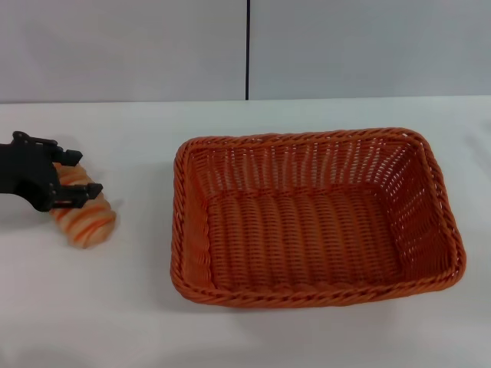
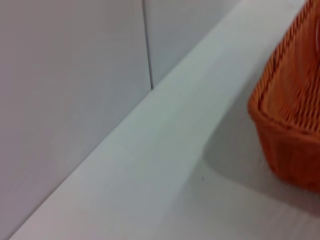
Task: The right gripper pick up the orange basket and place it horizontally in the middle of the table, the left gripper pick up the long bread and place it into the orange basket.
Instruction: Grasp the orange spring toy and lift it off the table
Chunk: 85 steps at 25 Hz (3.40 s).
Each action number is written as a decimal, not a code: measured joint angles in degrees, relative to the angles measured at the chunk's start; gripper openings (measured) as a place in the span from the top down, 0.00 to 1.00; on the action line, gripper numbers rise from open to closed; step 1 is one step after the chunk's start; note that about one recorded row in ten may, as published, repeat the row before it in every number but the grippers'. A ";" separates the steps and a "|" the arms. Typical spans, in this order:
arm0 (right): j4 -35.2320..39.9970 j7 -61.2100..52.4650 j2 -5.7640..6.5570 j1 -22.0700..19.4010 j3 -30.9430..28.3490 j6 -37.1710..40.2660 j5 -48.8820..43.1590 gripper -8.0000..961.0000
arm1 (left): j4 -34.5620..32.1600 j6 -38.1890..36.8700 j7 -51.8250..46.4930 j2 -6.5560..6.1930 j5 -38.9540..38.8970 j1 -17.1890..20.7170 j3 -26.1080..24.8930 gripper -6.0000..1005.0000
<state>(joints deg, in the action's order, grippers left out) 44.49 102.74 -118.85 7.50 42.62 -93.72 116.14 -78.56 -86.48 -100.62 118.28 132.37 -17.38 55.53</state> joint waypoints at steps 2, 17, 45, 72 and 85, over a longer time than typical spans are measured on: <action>-0.23 0.40 0.01 -0.11 0.00 0.01 -0.01 0.43 | -1.10 1.70 -0.52 0.09 2.38 -0.01 2.75 0.57; -2.06 1.38 0.24 0.35 -1.37 0.29 -0.05 0.43 | -4.37 1.08 -7.47 0.25 20.81 -7.24 9.97 0.29; -5.02 4.31 0.29 1.05 -1.49 0.47 -0.14 0.43 | -0.61 4.55 -12.58 0.46 25.39 -8.73 16.88 0.67; -5.82 5.09 0.38 1.41 -1.58 0.65 -0.13 0.43 | -0.04 6.38 -15.68 0.46 29.99 -10.46 17.77 0.81; -7.12 6.01 0.40 1.42 -1.57 0.64 -0.15 0.43 | 1.48 7.17 -17.50 0.46 31.81 -10.76 20.22 0.81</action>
<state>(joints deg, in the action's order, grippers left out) 37.38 108.75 -118.46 8.92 41.05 -93.07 116.00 -77.08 -79.31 -118.12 118.74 164.17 -28.15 75.75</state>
